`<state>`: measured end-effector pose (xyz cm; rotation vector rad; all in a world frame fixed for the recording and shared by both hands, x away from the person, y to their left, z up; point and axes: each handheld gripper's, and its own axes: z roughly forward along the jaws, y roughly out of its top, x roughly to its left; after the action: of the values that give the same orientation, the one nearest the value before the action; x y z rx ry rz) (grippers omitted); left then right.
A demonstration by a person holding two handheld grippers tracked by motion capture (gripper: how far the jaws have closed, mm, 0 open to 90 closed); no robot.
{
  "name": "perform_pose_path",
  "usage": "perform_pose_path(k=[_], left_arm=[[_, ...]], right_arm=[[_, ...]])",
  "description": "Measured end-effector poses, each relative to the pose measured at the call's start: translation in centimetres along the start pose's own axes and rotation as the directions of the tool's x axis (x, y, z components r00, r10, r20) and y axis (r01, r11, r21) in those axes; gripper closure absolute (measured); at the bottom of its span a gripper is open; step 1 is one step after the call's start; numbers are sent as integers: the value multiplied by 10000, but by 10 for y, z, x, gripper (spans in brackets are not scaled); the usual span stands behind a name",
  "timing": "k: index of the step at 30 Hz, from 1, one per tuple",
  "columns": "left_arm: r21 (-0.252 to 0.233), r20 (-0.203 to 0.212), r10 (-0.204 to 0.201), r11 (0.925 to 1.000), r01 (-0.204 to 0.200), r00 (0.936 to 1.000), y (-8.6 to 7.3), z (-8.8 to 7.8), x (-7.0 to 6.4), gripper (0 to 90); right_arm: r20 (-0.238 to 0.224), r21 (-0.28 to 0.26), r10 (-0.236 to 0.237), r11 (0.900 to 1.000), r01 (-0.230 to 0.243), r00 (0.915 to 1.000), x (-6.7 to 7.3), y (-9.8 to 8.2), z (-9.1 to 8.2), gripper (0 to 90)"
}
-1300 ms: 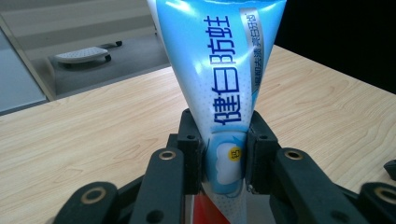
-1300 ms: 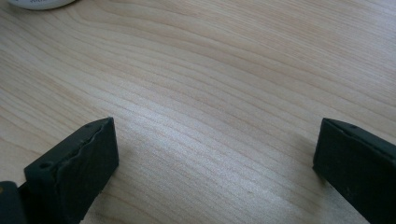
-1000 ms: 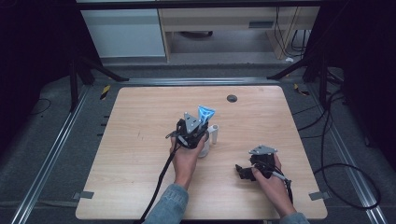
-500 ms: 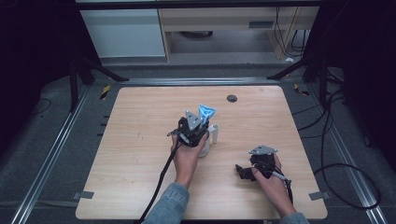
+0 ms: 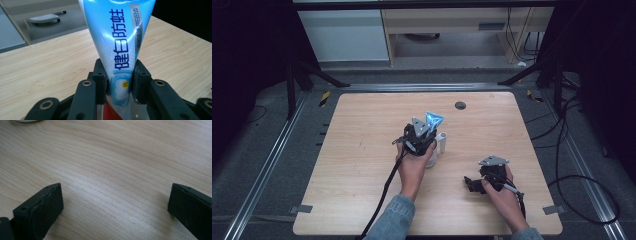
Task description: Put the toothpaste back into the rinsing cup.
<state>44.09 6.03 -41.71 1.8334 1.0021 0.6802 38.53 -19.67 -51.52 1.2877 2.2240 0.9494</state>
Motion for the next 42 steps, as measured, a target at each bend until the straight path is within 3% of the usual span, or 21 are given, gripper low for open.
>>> perform_pose_path(k=[17,28,42], left_arm=[[-73,-115,86,9999,-87,9999,-2,1,-2,620],[-120,-317,176,9998,-180,9993,-3,-4,-4,446],[176,-37,533,9984,-532,9986,-1,-10,-4,223]], right_arm=[[-2,9,10,10000,-10,10000,0,0,0,3],[0,3,13,10000,-13,10000,0,0,0,3],[0,-1,1,10000,-1,10000,0,0,0,3]])
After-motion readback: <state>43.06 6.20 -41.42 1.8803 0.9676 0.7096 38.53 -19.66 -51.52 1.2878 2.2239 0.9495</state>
